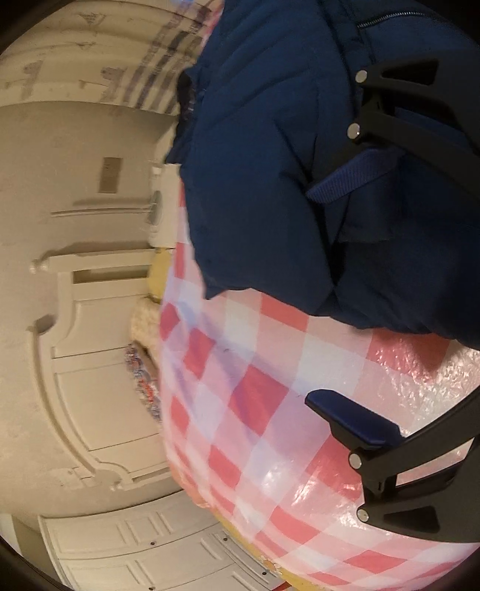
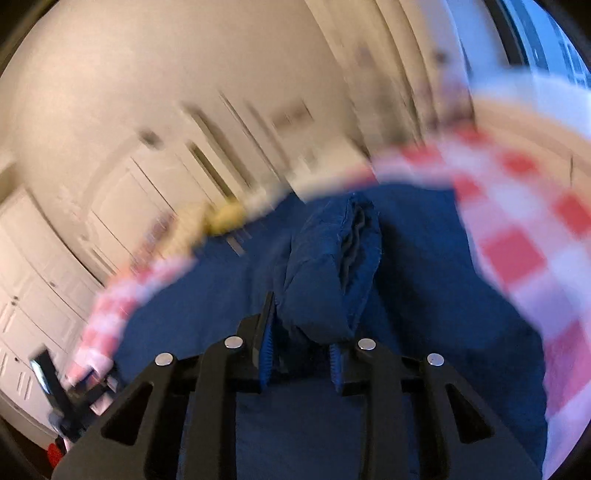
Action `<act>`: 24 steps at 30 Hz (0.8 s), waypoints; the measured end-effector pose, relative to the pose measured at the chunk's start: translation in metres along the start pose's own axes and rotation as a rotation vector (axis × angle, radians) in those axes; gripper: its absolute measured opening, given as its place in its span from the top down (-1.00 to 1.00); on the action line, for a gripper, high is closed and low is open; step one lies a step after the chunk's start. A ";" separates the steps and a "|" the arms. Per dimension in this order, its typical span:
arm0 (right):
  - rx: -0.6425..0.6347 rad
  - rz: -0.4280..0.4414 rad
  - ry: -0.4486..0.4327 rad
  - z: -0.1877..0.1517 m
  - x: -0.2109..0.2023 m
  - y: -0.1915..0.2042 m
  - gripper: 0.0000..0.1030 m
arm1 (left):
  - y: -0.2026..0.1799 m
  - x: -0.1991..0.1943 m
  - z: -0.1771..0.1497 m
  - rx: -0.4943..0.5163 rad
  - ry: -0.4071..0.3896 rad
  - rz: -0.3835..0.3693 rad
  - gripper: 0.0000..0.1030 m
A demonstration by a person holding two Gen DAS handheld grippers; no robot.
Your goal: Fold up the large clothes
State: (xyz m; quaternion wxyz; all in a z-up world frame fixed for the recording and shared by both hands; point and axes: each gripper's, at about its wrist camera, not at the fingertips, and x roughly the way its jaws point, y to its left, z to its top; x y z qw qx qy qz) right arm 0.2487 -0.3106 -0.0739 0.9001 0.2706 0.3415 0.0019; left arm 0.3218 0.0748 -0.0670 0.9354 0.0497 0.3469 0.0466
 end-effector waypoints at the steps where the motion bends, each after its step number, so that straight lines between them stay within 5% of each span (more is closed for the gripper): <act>1: 0.024 -0.001 0.035 -0.006 0.007 -0.008 0.43 | 0.000 0.003 0.000 0.000 0.015 0.002 -0.95; 4: 0.073 0.000 0.023 -0.003 -0.007 -0.015 0.31 | 0.002 0.002 -0.001 -0.012 0.015 -0.005 -0.95; 9: -0.069 -0.127 -0.243 0.010 -0.064 0.016 0.25 | 0.001 -0.004 -0.003 -0.006 -0.018 -0.004 -0.95; 13: -0.364 -0.165 -0.168 0.014 -0.039 0.071 0.25 | 0.005 -0.024 -0.001 -0.029 -0.114 -0.052 -0.95; 19: -0.412 -0.180 -0.119 0.017 -0.014 0.083 0.14 | -0.003 -0.057 0.040 -0.066 -0.138 -0.222 -0.95; 22: -0.418 -0.206 -0.083 0.018 -0.001 0.084 -0.18 | -0.040 -0.040 0.061 0.006 -0.054 -0.196 -0.95; 23: -0.429 -0.222 -0.071 0.017 0.004 0.089 -0.55 | -0.052 -0.030 0.065 0.026 -0.022 -0.184 -0.95; 24: -0.452 -0.246 -0.058 0.018 0.012 0.088 -0.69 | -0.066 -0.015 0.067 0.045 0.014 -0.178 -0.95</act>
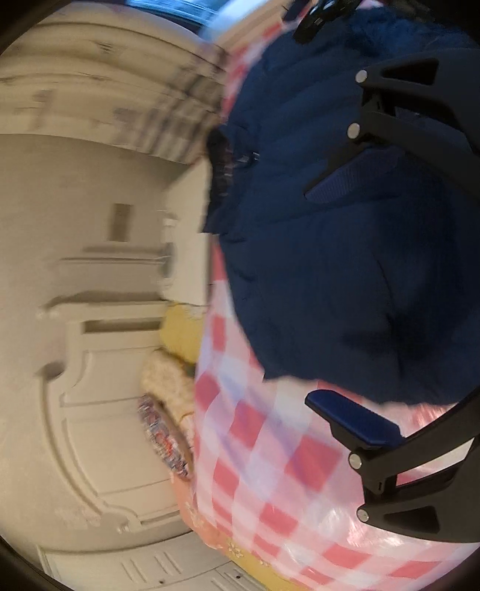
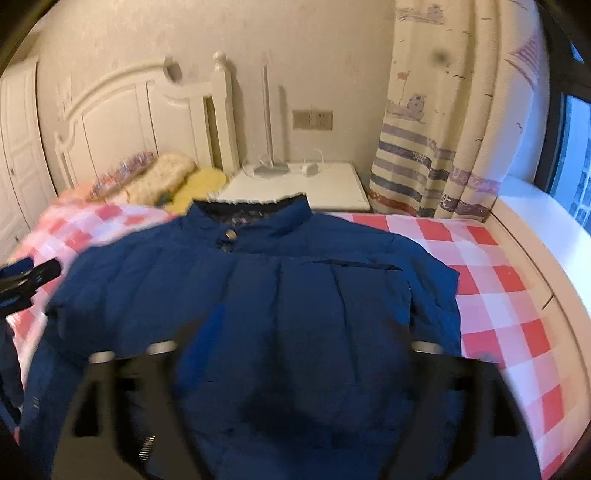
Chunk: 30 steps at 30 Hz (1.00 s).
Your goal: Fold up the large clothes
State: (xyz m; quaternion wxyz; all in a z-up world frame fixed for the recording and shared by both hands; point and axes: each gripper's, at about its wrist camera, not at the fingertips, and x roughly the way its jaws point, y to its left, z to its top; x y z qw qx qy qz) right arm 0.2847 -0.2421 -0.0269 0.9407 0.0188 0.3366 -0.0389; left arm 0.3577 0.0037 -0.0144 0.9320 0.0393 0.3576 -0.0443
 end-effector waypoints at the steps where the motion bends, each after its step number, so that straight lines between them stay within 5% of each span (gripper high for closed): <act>1: -0.030 -0.018 0.014 -0.001 0.009 0.000 -0.70 | -0.006 0.010 0.000 0.007 0.020 0.004 -0.95; 4: -0.099 -0.028 0.150 -0.019 0.050 -0.002 -0.75 | -0.024 0.052 -0.012 0.050 0.122 0.026 -0.96; 7: -0.046 0.050 0.154 -0.025 0.058 -0.017 -0.77 | -0.030 0.062 -0.029 0.080 0.078 0.045 -0.96; 14: -0.044 0.043 0.158 -0.026 0.058 -0.015 -0.79 | -0.032 0.064 -0.032 0.093 0.080 0.064 -0.96; 18: 0.056 0.046 0.043 -0.010 0.019 -0.010 -0.76 | -0.032 0.064 -0.032 0.095 0.080 0.069 -0.96; 21: -0.026 0.064 -0.005 0.004 0.011 0.015 -0.80 | -0.032 0.063 -0.032 0.096 0.080 0.070 -0.96; 25: -0.168 0.067 0.163 -0.006 0.062 0.051 -0.83 | -0.032 0.064 -0.032 0.093 0.080 0.067 -0.96; 30: -0.177 0.044 0.173 -0.013 0.067 0.051 -0.88 | -0.031 0.064 -0.032 0.090 0.080 0.067 -0.96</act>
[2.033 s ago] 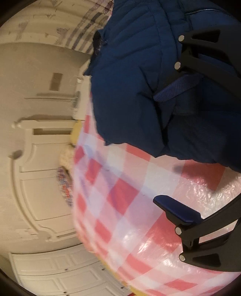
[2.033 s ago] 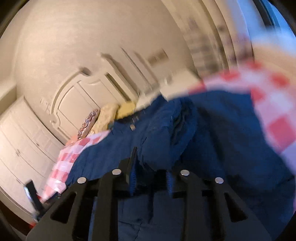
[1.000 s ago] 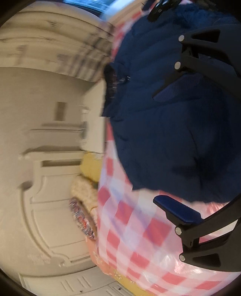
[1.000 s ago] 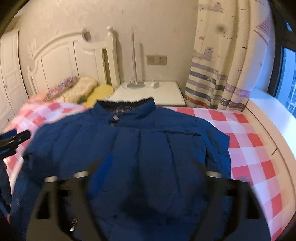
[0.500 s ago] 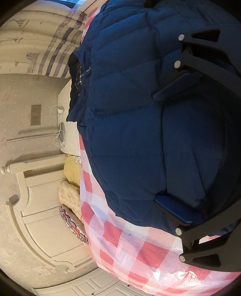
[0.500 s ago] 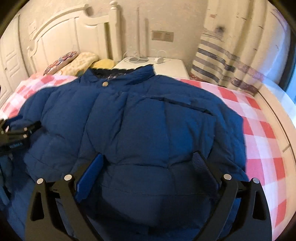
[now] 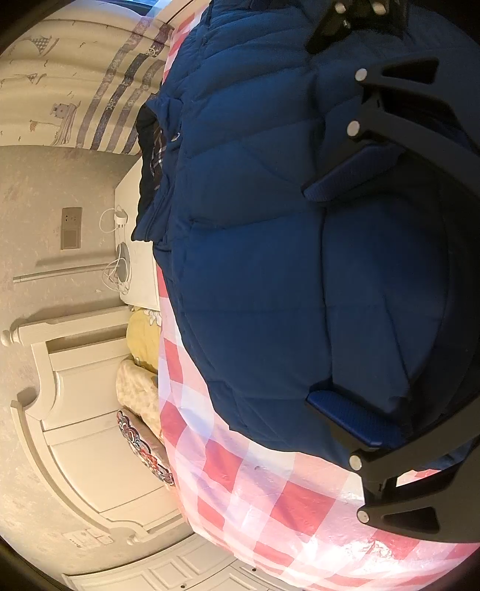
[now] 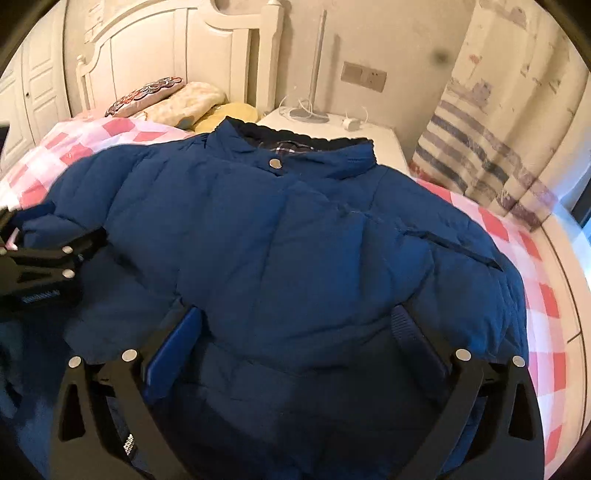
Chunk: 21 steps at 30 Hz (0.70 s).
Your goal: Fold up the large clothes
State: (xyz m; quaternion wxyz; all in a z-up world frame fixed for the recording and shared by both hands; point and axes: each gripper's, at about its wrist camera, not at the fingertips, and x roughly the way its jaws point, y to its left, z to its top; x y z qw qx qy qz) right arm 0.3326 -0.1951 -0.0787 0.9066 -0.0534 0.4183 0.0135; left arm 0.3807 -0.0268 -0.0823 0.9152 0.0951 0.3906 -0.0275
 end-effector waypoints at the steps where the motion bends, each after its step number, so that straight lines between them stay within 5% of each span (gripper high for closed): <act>1: 0.007 -0.021 -0.025 0.001 -0.007 -0.005 -0.88 | 0.000 0.000 0.000 -0.002 0.002 -0.001 -0.96; 5: 0.169 -0.094 -0.088 0.001 -0.018 -0.055 -0.89 | 0.000 0.000 0.000 -0.003 0.000 -0.004 -0.96; 8: 0.202 -0.019 -0.028 -0.012 0.011 -0.077 -0.91 | 0.000 0.000 0.000 -0.003 -0.001 -0.004 -0.96; 13: 0.189 -0.036 -0.019 -0.011 0.012 -0.076 -0.91 | 0.001 0.002 -0.001 -0.013 0.005 -0.016 -0.96; 16: 0.234 0.031 -0.018 -0.014 0.008 -0.088 -0.91 | 0.002 0.002 -0.001 -0.009 0.005 -0.014 -0.96; 21: 0.256 0.048 -0.083 -0.021 -0.050 -0.069 -0.90 | 0.010 -0.015 -0.008 -0.039 0.009 -0.034 -0.95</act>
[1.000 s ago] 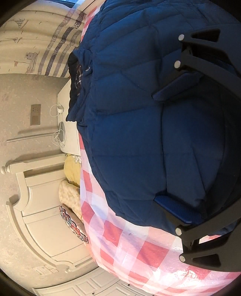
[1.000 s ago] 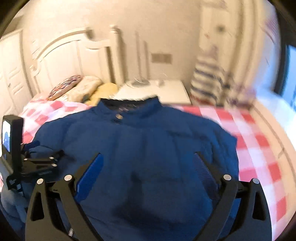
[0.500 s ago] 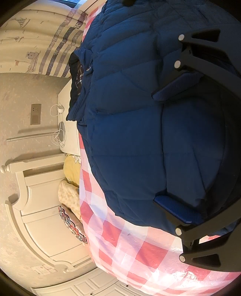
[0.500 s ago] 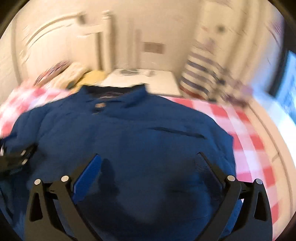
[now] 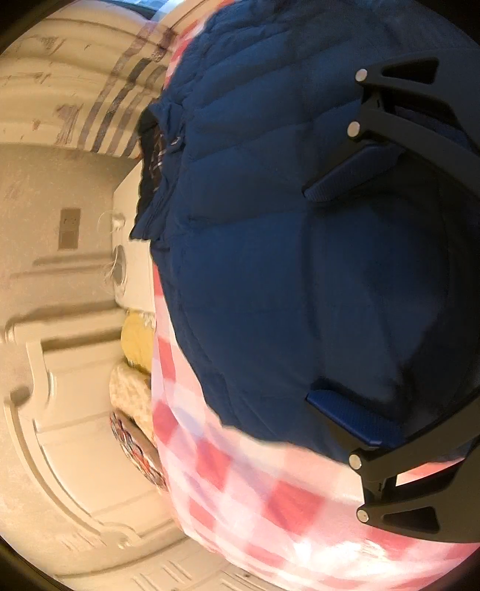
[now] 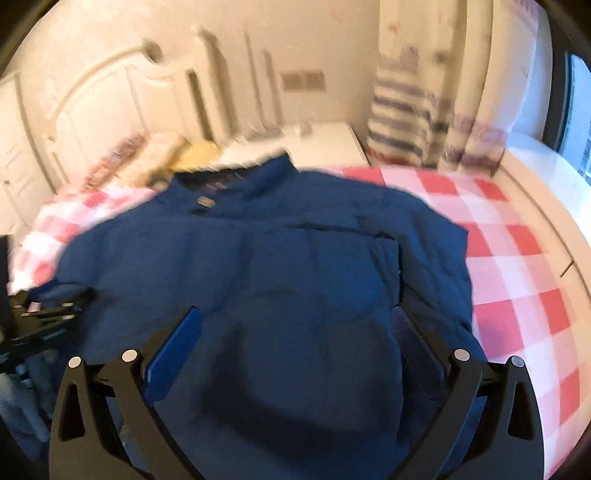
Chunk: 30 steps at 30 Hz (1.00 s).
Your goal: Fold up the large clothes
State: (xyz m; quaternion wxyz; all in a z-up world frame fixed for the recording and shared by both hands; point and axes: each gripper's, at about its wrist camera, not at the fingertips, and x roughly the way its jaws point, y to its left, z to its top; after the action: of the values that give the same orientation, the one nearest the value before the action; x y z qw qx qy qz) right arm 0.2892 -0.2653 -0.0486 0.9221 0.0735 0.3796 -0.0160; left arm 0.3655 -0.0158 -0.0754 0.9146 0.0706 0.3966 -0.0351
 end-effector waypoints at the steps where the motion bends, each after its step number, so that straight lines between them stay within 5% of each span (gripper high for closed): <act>1: -0.025 0.014 -0.018 -0.004 -0.013 0.008 -0.90 | 0.002 -0.017 -0.008 -0.024 -0.024 -0.034 -0.95; 4: -0.181 0.035 0.007 -0.030 -0.033 0.038 -0.90 | -0.011 -0.054 -0.036 0.036 -0.040 -0.103 -0.96; 8: -0.334 -0.031 0.200 -0.073 0.006 0.061 -0.90 | -0.040 -0.058 -0.079 0.183 0.050 -0.103 -0.96; 15: -0.224 0.029 0.155 -0.088 -0.042 0.037 -0.90 | -0.005 -0.088 -0.096 0.065 0.065 -0.134 -0.95; 18: -0.235 0.002 0.140 -0.111 -0.066 0.023 -0.90 | 0.007 -0.099 -0.118 0.076 0.070 -0.093 -0.96; 24: -0.201 0.001 0.171 -0.140 -0.067 0.001 -0.90 | 0.033 -0.091 -0.141 0.002 0.130 -0.115 -0.96; 27: -0.211 -0.029 0.153 -0.145 -0.080 0.011 -0.90 | 0.022 -0.115 -0.146 0.027 0.068 -0.033 -0.95; 30: -0.257 0.036 0.124 -0.163 -0.105 0.029 -0.90 | 0.010 -0.149 -0.161 0.072 0.027 -0.125 -0.95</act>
State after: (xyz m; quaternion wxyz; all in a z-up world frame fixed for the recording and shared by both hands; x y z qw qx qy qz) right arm 0.1029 -0.2157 -0.0856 0.8988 -0.0377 0.4334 0.0539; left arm 0.1494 0.0205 -0.0744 0.9020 0.0791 0.4111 -0.1056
